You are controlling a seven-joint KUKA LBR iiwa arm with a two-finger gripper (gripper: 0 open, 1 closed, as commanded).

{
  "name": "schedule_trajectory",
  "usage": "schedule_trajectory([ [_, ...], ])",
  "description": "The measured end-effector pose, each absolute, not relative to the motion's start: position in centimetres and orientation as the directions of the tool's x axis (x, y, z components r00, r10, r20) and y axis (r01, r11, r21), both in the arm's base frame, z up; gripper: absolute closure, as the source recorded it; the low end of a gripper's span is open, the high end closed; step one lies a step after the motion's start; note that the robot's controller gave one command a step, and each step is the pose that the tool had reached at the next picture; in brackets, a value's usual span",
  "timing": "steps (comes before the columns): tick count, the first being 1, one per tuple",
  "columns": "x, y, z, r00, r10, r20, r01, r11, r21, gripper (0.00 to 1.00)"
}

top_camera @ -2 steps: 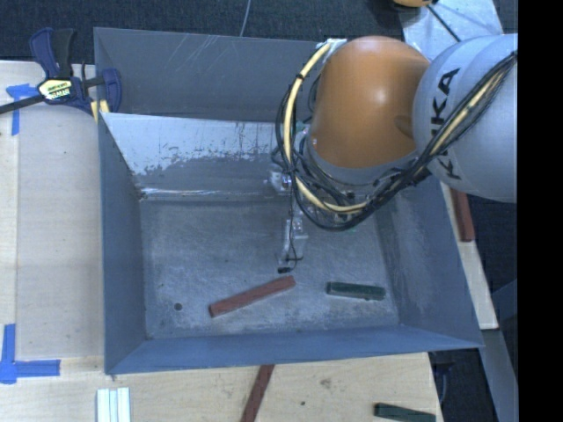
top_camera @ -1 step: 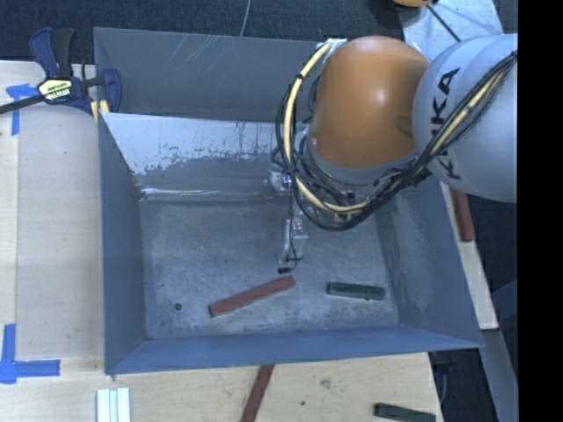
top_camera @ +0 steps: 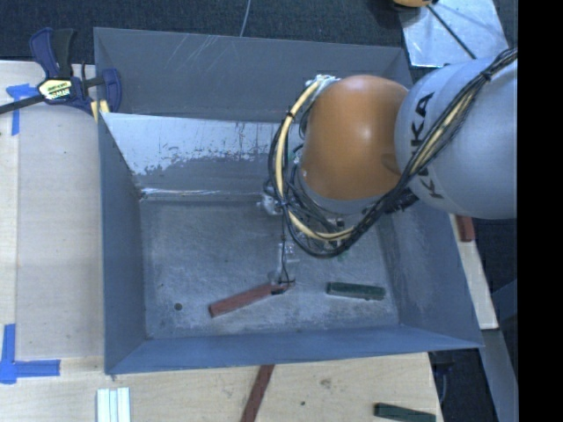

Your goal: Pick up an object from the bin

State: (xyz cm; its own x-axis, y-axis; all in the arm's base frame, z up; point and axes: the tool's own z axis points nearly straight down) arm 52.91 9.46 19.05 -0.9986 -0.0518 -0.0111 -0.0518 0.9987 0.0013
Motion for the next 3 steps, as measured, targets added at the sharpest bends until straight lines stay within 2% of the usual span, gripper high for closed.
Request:
schedule_trajectory([
  [1, 51.4, 9.7, 12.2, -0.999, -0.032, -0.006, -0.032, 0.999, 0.001, 0.00],
  [2, 50.3, 9.8, 7.1, -0.999, -0.050, -0.004, -0.050, 0.999, 0.001, 1.00],
  [3, 50.3, 9.8, 7.1, -0.999, -0.049, -0.004, -0.049, 0.999, 0.002, 1.00],
])
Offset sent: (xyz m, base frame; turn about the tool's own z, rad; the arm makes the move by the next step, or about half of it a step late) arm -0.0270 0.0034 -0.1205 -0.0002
